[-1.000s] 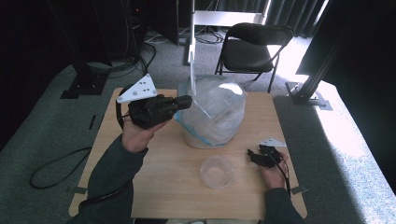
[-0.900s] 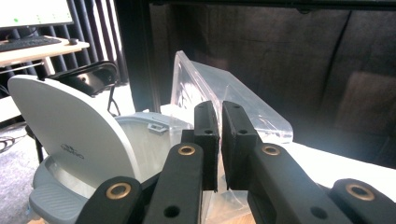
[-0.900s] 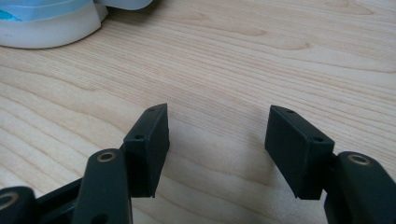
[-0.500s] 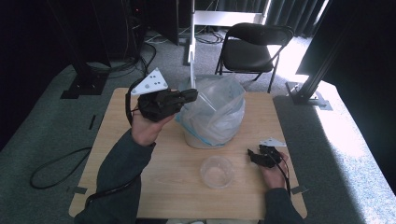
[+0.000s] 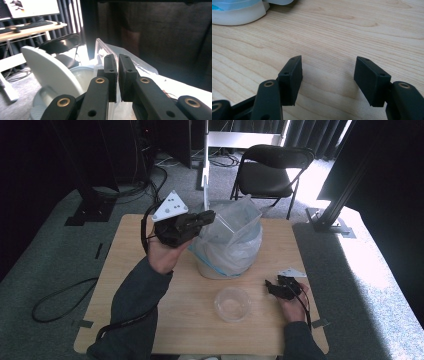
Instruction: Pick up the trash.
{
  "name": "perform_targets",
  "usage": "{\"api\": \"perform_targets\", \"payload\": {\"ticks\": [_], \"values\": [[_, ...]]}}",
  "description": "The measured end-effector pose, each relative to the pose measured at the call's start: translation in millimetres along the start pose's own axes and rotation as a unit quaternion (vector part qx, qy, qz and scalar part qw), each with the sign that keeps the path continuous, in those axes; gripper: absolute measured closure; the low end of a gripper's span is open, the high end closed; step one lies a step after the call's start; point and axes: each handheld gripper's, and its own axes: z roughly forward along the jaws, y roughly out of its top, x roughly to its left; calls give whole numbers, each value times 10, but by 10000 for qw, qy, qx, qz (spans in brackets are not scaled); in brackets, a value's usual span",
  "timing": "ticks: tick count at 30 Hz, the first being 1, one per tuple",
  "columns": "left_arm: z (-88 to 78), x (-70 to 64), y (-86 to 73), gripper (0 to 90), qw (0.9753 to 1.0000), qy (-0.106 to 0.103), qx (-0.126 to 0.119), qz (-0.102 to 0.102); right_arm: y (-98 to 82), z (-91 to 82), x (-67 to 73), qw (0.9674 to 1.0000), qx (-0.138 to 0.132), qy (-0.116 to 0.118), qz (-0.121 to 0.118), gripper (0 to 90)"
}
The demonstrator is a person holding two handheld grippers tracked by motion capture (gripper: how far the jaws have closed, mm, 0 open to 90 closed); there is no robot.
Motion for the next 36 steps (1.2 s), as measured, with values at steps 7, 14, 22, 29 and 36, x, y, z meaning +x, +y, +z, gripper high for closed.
{"api": "perform_targets", "payload": {"ticks": [7, 14, 22, 29, 36], "values": [[31, 5, -12, 856, 9999, 128, 37, -47, 0, 0, 0, 10000, -2, -2, 0, 388], [98, -12, -27, 808, 9999, 76, 117, -8, 0, -1, -2, 10000, 0, 4, 0, 388], [116, -9, -36, 762, 9999, 29, 107, -17, -2, -3, -4, 10000, -2, 9, -1, 387], [104, 7, -94, 709, 9999, -48, 120, -73, -4, -5, -5, 10000, -1, 6, -1, 385], [113, 33, -247, 665, 9996, -134, 194, -155, -4, -6, -6, 10000, 1, 7, 6, 386]]}}
